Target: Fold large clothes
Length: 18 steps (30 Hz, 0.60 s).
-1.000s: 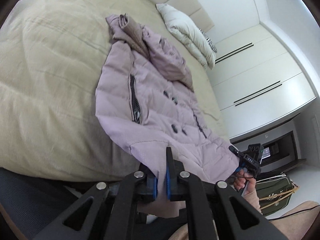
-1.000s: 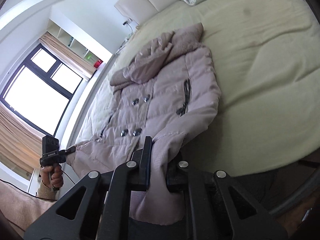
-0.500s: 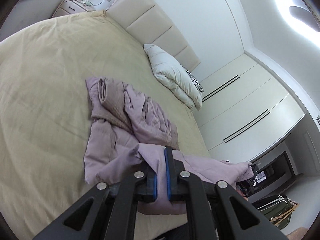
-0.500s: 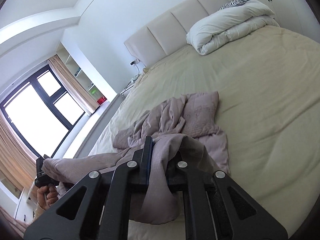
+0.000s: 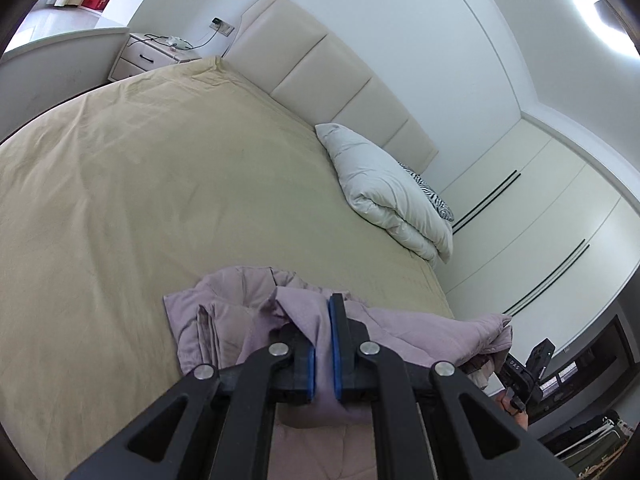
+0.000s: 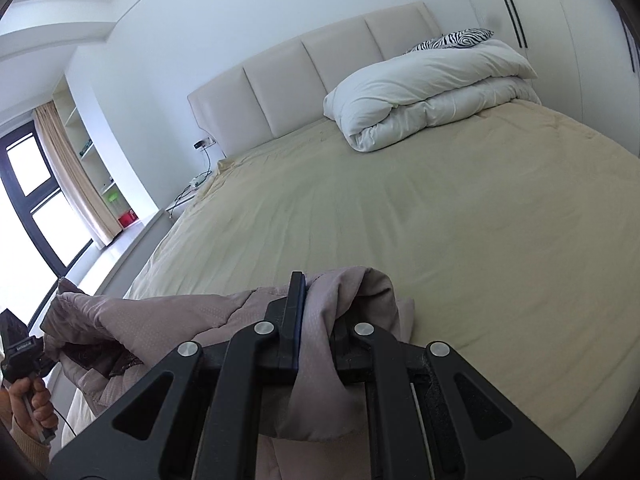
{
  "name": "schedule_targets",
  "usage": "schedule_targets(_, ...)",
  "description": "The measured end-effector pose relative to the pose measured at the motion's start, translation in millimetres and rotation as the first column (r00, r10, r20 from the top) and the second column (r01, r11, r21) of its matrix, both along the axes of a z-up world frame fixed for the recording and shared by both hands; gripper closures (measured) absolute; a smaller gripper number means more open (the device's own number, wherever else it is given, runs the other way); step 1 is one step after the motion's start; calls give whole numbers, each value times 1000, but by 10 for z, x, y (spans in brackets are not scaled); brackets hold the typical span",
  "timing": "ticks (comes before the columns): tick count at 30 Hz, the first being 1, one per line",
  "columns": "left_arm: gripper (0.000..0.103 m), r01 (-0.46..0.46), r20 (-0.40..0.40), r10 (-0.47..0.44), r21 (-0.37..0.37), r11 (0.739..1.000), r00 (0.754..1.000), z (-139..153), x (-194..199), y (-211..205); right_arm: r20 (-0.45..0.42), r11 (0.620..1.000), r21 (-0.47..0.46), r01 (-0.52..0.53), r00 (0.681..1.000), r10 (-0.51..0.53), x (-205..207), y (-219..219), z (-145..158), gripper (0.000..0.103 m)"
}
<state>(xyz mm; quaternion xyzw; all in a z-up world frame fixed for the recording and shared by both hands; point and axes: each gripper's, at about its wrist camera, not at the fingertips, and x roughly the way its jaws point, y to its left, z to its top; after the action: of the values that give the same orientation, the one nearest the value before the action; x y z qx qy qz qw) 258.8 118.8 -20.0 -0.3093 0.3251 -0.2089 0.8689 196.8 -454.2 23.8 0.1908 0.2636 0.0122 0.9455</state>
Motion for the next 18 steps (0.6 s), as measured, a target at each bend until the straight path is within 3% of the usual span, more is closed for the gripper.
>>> schedule_targets(3, 96, -28, -20, 30, 71, 997, 999, -162, 385, -81, -29, 1000, -16, 21, 999, -22, 504, 27, -154, 95)
schedule_targets(6, 95, -50, -100, 59, 94, 994, 993, -464, 752, -124, -121, 999, 24, 37, 992, -34, 1053, -18, -502, 95)
schedule_targets(8, 91, -40, -165, 60, 118, 992, 985, -717, 972, -163, -224, 994, 96, 47, 974, -24, 1373, -124, -882, 94)
schedule_targets(10, 86, -27, -213, 50, 110, 994, 976, -899, 1085, -188, -317, 971, 230, 62, 948, 14, 1595, -288, -1346, 91)
schedule_targets(12, 72, -34, -204, 42, 41, 999, 978, -929, 1025, -138, -289, 915, 395, 81, 956, 40, 1612, -455, -1591, 89)
schedule_targets(14, 42, -56, -166, 51, -23, 998, 985, -838, 861, -38, -188, 866, 496, 59, 981, 41, 1522, -567, -1635, 81)
schedule_targets(15, 36, -82, -141, 76, -36, 996, 987, -766, 745, 13, -153, 857, 514, 45, 987, 40, 1474, -599, -1628, 78)
schedule_targets(16, 28, -102, -113, 97, -35, 994, 989, -688, 637, 45, -136, 852, 523, 38, 990, 39, 1438, -611, -1616, 65)
schedule_targets(17, 28, -109, -85, 107, -24, 994, 991, -606, 536, 50, -123, 845, 533, 30, 992, 42, 1400, -608, -1594, 37)
schedule_targets(18, 28, -104, -58, 103, -6, 995, 993, -531, 458, 30, -107, 843, 538, 26, 994, 38, 1349, -594, -1558, 24)
